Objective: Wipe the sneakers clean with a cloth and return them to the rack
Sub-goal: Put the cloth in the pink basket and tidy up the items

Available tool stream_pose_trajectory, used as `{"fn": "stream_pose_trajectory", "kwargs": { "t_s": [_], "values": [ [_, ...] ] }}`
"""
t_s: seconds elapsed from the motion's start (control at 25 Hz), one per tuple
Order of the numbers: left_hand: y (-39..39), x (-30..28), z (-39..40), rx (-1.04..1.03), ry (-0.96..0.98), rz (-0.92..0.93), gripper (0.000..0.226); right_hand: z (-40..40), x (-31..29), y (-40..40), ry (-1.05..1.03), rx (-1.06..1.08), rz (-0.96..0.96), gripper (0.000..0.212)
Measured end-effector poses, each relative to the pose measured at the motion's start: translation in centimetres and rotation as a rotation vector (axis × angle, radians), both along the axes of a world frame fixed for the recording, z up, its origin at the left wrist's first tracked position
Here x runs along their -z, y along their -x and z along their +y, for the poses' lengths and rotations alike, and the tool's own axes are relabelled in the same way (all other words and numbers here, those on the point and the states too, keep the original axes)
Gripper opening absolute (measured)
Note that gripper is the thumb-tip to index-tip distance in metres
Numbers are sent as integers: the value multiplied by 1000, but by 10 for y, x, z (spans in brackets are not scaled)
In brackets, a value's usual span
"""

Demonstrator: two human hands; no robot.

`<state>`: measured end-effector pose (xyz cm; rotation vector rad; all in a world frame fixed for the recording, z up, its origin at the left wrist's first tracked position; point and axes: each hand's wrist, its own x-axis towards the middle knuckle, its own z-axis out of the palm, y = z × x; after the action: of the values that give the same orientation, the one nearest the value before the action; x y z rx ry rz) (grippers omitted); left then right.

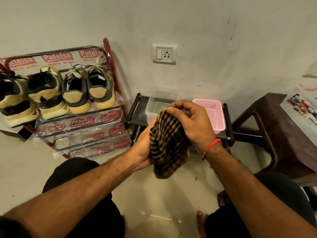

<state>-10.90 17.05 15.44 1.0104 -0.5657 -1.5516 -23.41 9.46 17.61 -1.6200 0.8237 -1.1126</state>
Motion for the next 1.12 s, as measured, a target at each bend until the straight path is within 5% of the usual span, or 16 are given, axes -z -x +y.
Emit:
{"fn": "stream_pose_trajectory", "kwargs": {
  "t_s": [0.16, 0.32, 0.44, 0.56, 0.64, 0.76, 1.12],
  "values": [
    [6, 11, -4, 52, 65, 24, 56, -5, 20, -4, -9, 11, 98, 6],
    [-8, 13, -14, -32, 192, -215, 34, -4, 11, 0, -88, -103, 2, 8],
    [-42, 12, -26, -345, 214, -521, 20, -14, 10, 9, -1, 110, 28, 4],
    [-83, 22, -35, -595, -52, -723, 14, -40, 27, 28, -129, 417, 29, 8],
    [-88, 30, -34, -547, -148, -888, 14, -49, 38, 35, -252, 490, 47, 14],
    [-69, 29, -28, -402, -32, -1003, 14, -36, 40, 21, -451, 413, -14, 15],
    [-33, 34, -17, -105, 206, -856, 13, 3, 37, -9, -508, 35, -4, 15]
  ]
}}
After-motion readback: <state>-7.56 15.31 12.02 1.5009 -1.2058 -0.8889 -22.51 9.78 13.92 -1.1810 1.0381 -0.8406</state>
